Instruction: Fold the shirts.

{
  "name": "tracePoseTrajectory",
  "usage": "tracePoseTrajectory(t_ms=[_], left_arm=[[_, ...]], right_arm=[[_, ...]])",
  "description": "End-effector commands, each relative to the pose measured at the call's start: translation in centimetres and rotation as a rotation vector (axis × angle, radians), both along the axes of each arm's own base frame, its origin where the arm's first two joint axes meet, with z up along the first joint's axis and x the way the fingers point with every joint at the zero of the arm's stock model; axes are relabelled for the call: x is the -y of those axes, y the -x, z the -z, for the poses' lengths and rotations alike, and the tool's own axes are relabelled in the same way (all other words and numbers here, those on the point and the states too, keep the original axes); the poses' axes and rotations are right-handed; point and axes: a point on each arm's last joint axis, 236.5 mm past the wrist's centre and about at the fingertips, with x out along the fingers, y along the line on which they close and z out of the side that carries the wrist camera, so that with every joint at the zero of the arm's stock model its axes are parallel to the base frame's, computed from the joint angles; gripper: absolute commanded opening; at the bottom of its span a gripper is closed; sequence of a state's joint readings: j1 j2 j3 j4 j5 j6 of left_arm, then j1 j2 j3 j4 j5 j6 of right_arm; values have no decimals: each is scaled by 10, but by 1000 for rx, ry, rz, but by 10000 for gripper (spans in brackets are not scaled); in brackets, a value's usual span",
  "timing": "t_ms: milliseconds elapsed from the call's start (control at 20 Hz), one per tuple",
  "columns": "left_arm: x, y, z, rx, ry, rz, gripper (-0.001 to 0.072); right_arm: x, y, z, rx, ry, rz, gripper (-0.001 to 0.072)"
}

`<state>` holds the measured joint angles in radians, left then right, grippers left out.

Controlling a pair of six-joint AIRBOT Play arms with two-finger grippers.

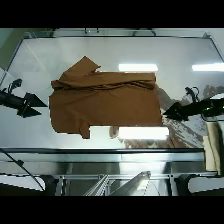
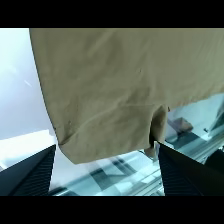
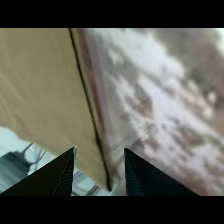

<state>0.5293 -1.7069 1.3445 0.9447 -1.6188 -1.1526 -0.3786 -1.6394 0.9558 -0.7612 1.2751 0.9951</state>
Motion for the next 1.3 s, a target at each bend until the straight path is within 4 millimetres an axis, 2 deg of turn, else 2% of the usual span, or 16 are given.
tracePoseTrajectory(t_ms=[0,150,200,250,300,450,550,750,800,850,900,1000,1100,1150,1200,1250], left_arm=[[11,14,19,-25,10,-13,708],[13,15,25,-28,4,-23,708],[14,16,26,-34,7,-23,708],[15,19,29,-42,10,-26,708],[16,21,34,-50,9,-34,708],[25,33,54,-78,10,-46,708],[36,45,62,-101,20,-18,707],[48,37,70,-73,-16,8,706],[52,34,72,-62,-28,19,607],[56,32,73,-37,-34,50,284],[59,32,72,-18,-31,86,15],[61,30,56,-4,-4,123,14],[51,23,23,60,-12,131,13],[45,16,-6,133,-15,121,14],[47,10,-42,233,19,118,15],[54,7,-93,366,90,114,15]], right_arm=[[-25,32,17,-85,-18,-73,355],[-56,31,21,-81,-33,-119,355],[-63,27,22,-59,-33,-128,334],[-68,24,20,-34,-41,-143,186],[-70,22,18,-16,-46,-148,75],[-71,15,17,-4,-55,-123,20],[-73,11,15,9,-63,-108,19],[-78,2,6,44,-99,-87,19],[-78,2,6,44,-99,-88,19],[-78,2,6,44,-99,-88,19],[-79,3,5,43,-102,-90,19],[-79,7,-7,47,-131,-109,18],[-70,11,-39,81,-177,-124,18],[-61,10,-62,119,-190,-121,18],[-47,7,-88,183,-185,-108,18],[-32,1,-116,267,-160,-79,18]])
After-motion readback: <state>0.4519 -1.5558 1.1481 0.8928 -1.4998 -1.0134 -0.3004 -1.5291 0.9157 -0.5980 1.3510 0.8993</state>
